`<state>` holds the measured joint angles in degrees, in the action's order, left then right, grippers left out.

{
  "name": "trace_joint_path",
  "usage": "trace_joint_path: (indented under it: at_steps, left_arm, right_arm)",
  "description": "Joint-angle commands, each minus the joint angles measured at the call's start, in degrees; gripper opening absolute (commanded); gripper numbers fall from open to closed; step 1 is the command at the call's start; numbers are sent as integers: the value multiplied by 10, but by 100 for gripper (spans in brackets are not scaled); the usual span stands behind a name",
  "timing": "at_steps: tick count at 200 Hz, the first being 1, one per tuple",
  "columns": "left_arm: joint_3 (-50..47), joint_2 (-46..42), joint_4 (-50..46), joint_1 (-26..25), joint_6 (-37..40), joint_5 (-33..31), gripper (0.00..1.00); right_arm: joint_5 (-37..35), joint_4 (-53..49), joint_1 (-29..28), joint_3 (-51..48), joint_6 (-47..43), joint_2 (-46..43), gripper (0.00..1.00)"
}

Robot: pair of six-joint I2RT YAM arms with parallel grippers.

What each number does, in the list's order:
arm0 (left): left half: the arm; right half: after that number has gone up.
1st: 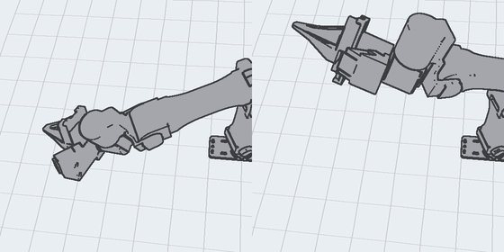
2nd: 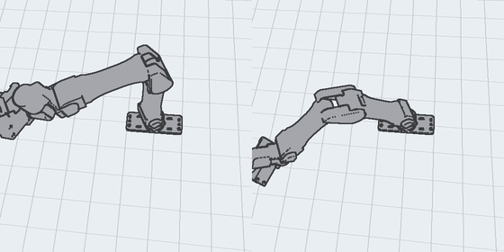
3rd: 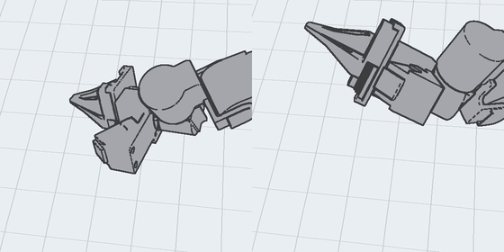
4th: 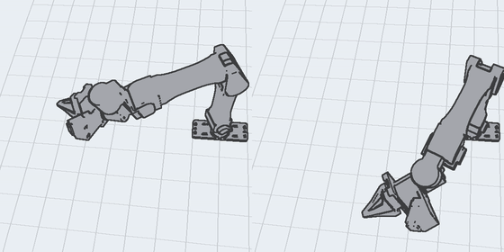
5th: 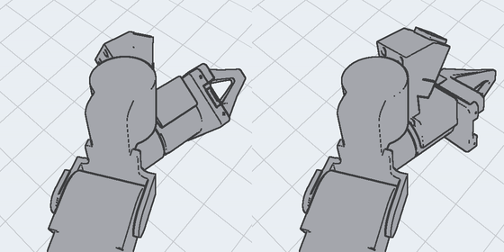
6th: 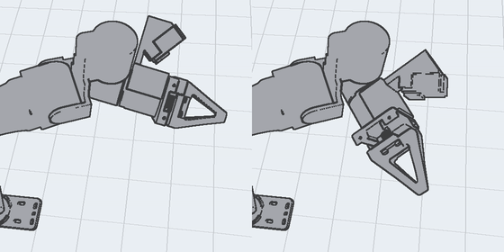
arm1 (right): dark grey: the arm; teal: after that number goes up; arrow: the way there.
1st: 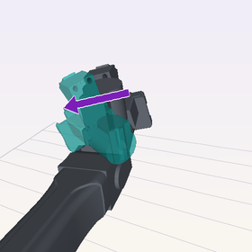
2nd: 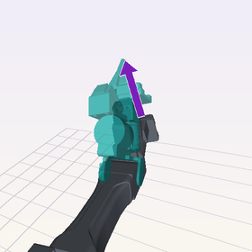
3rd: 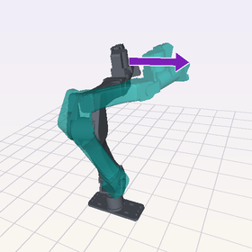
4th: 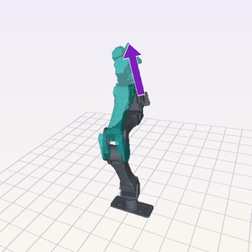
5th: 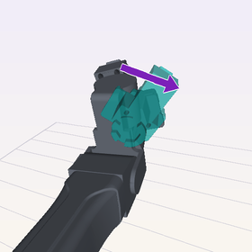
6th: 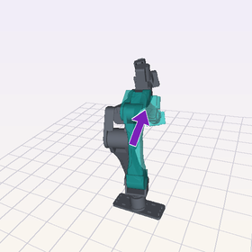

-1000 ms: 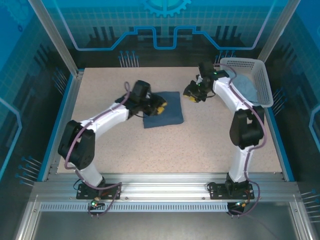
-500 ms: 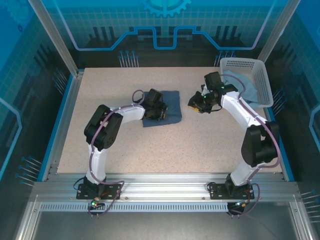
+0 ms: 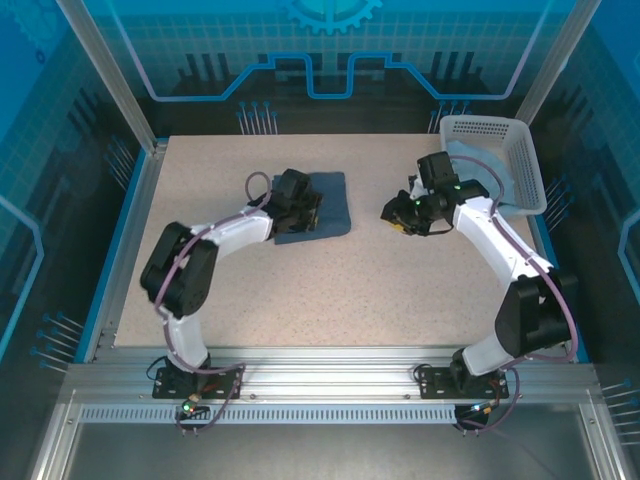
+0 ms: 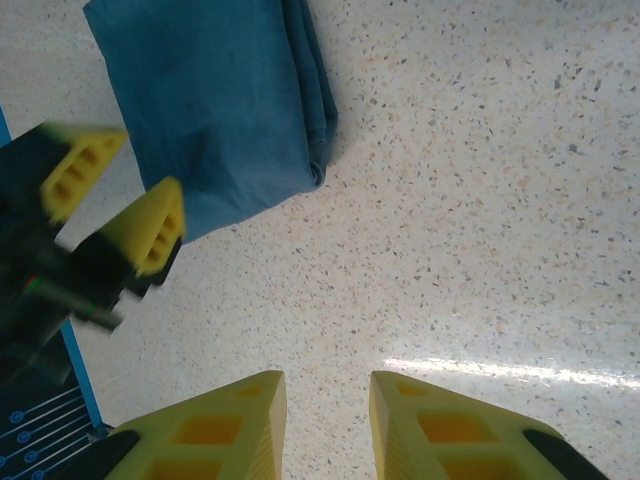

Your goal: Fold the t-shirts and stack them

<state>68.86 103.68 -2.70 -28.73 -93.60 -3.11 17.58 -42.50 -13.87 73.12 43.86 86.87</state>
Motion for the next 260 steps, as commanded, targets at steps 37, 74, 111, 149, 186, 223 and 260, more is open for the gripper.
trace_joint_path:
  at_steps: [37,74,111,149,186,223,260]
  left_arm:
    - [-132,-18,67,-45,-183,-63,49]
    - [-120,19,116,-38,-195,-90,49]
    - [-113,61,152,-31,-218,-102,39]
    - [-79,111,199,-9,-227,-113,18]
    - [-72,115,208,34,-229,-142,0]
    - [-114,90,241,128,-198,-132,0]
    - [-135,84,284,232,-134,-76,0]
  right_arm:
    - [19,-16,-1,-25,-8,-28,29]
    - [23,-27,5,-19,-13,-46,29]
    - [25,-36,14,-35,-17,-68,29]
    - [30,-39,19,-53,-17,-83,29]
    - [30,-44,19,-50,-17,-82,29]
    - [27,-45,20,-46,-17,-80,29]
    - [28,-43,20,-48,-14,-74,29]
